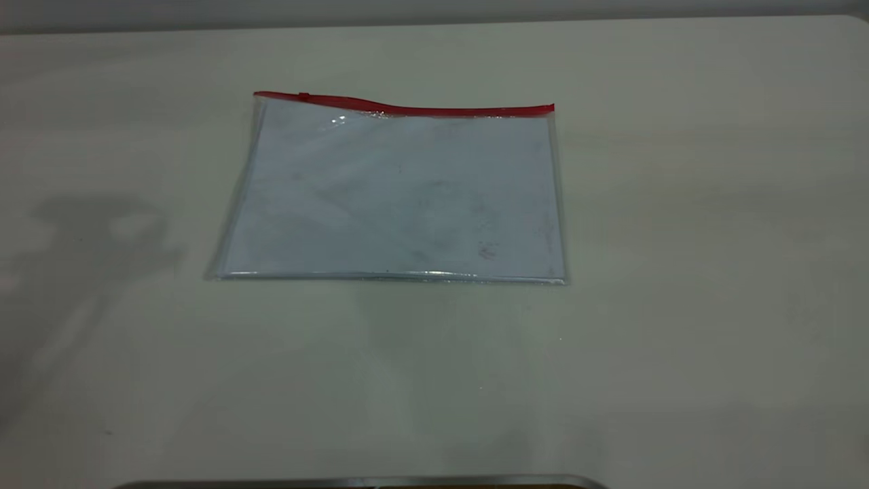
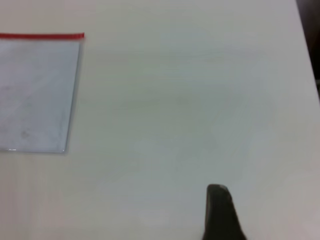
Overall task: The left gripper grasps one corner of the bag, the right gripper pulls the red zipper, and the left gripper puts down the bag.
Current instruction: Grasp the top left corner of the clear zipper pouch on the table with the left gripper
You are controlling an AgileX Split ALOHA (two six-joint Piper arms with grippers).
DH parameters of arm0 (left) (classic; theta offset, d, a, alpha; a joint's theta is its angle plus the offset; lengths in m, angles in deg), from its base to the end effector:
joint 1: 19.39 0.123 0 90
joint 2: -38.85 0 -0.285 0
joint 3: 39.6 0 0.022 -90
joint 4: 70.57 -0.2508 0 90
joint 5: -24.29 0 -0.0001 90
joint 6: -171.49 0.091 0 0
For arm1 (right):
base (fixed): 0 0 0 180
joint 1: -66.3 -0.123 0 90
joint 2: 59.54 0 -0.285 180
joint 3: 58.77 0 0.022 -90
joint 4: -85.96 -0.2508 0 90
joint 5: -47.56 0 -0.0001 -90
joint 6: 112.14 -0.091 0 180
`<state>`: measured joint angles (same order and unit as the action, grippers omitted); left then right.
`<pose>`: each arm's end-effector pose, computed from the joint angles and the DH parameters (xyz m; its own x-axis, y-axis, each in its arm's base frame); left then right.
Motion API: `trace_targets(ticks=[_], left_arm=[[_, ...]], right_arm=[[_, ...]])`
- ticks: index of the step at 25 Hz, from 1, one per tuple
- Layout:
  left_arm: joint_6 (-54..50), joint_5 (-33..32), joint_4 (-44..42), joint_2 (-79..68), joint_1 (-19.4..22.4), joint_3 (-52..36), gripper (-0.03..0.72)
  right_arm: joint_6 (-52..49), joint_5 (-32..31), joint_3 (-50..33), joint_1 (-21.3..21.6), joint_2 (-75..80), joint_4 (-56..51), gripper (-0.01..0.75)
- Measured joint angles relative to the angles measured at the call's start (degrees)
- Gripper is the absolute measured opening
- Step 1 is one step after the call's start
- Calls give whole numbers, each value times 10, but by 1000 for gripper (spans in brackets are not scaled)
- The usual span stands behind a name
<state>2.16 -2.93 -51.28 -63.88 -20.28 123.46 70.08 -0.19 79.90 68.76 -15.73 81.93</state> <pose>0.3421 -0.0191 0.2217 -0.8308 -0.1010 -0.5473 0.0051 0.9820 -0.1890 0.1091 0.0001 0.3016 -0.6790 0.0378 -0.7332 0.0106 0.9991 0.0417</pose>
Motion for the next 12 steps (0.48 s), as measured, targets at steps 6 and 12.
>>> trace_targets(ticks=[6, 12], left_arm=[[64, -3, 39, -205, -6, 139, 590], [168, -3, 108, -328, -6, 220, 590]], right_arm=[[5, 51, 11, 0, 89, -4, 511], [15, 98, 11, 0, 152, -4, 511]])
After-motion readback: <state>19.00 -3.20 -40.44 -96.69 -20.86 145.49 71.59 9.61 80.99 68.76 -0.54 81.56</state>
